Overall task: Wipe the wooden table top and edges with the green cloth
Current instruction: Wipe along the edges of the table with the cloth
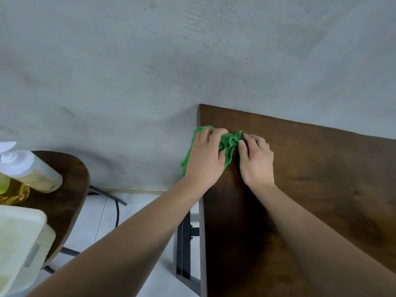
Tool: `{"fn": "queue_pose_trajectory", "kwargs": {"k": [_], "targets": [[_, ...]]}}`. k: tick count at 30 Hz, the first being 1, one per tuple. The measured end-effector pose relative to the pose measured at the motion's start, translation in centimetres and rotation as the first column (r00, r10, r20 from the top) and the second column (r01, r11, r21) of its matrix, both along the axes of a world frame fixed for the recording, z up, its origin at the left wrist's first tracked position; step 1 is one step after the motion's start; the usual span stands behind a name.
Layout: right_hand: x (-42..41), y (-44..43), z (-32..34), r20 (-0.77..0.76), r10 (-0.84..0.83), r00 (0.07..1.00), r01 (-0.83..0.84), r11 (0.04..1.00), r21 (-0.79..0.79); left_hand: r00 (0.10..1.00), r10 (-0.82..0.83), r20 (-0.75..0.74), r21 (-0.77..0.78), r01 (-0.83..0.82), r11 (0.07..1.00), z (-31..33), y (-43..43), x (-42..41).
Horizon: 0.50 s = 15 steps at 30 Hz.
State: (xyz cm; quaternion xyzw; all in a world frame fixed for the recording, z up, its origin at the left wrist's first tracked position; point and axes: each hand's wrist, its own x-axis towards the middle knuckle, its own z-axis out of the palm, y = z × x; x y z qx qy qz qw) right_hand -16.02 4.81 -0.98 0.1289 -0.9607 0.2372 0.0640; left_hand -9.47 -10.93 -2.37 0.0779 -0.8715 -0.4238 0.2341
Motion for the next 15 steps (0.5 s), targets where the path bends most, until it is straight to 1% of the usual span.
{"fn": "queue_pose_trajectory", "kwargs": {"k": [1, 3, 4, 7, 8, 11, 15], "targets": [[0.1, 0.0, 0.0, -0.004, -0.013, 1.0, 0.013, 1.0, 0.004, 0.997, 0.064, 0.034, -0.012, -0.063, 0.998, -0.2, 0.3, -0.2], [0.2, 0.0, 0.0, -0.009, -0.04, 0.999, 0.04, 0.999, 0.003, 0.978, 0.155, 0.138, 0.058, -0.164, 0.985, -0.3, 0.6, -0.4], [0.2, 0.0, 0.0, -0.006, -0.05, 0.999, 0.05, 0.999, 0.004, 0.969, 0.161, 0.186, 0.106, -0.183, 0.977, -0.5, 0.7, -0.3], [0.0, -0.1, 0.0, 0.007, -0.061, 0.998, 0.061, 0.998, 0.023, 0.944, 0.053, 0.325, 0.34, -0.169, 0.925, -1.2, 0.5, -0.8], [0.0, -0.1, 0.0, 0.007, -0.056, 0.998, 0.055, 0.998, 0.036, 0.934, 0.027, 0.356, 0.389, -0.174, 0.905, -1.4, 0.4, -1.3], [-0.1, -0.2, -0.1, 0.0, -0.044, 0.999, 0.044, 0.996, 0.079, 0.922, 0.034, 0.385, 0.448, -0.219, 0.867, -1.7, -0.7, -3.0], [-0.2, -0.5, -0.4, -0.007, -0.047, 0.999, 0.047, 0.99, 0.134, 0.899, -0.078, 0.432, 0.606, -0.225, 0.763, -1.1, -3.3, -6.5]]}}
